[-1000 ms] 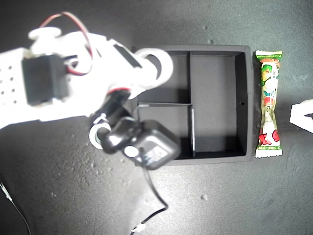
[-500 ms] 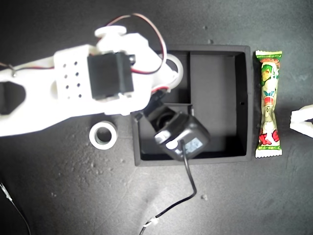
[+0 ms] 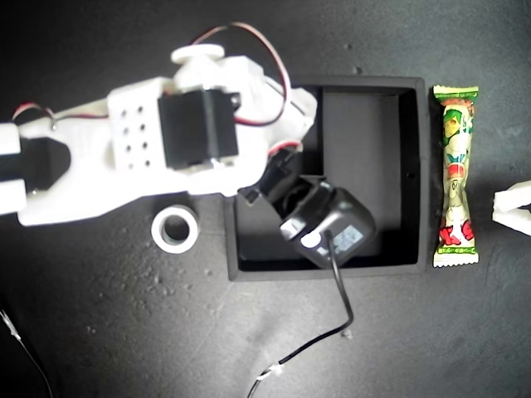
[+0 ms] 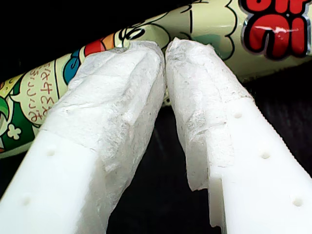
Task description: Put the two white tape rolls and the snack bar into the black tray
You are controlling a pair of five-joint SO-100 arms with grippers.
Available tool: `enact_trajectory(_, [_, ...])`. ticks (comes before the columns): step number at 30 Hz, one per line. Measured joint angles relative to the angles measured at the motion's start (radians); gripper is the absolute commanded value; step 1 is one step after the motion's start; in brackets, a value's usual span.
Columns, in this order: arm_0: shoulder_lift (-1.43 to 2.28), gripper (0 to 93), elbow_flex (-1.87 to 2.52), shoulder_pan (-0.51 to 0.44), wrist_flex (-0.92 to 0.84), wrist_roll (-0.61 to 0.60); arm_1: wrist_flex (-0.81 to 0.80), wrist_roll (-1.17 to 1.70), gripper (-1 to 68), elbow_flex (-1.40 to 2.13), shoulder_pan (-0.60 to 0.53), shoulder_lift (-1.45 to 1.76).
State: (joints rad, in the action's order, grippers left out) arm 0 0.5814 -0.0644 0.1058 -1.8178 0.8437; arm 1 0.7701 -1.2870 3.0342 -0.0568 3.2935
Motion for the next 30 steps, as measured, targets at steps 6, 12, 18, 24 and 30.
enact_trajectory(6, [0.172,13.2,0.149,-0.003,0.0,0.012,0.169,0.0,6.6,-0.124,0.034,-0.002])
enact_trajectory(12, [0.575,11.9,0.471,-0.049,0.0,0.143,0.149,0.0,3.9,-0.173,0.106,-0.002])
enact_trajectory(18, [1.006,12.0,0.942,-0.106,0.003,0.29,0.147,-0.227,-0.1,-0.176,0.175,-0.003])
enact_trajectory(24, [1.184,12.9,1.351,-0.29,0.163,0.393,0.212,0.193,6.7,-0.268,0.13,0.0])
enact_trajectory(30, [1.258,13.7,1.698,-0.377,0.425,0.499,0.216,0.699,22.9,-0.35,0.043,-0.19])
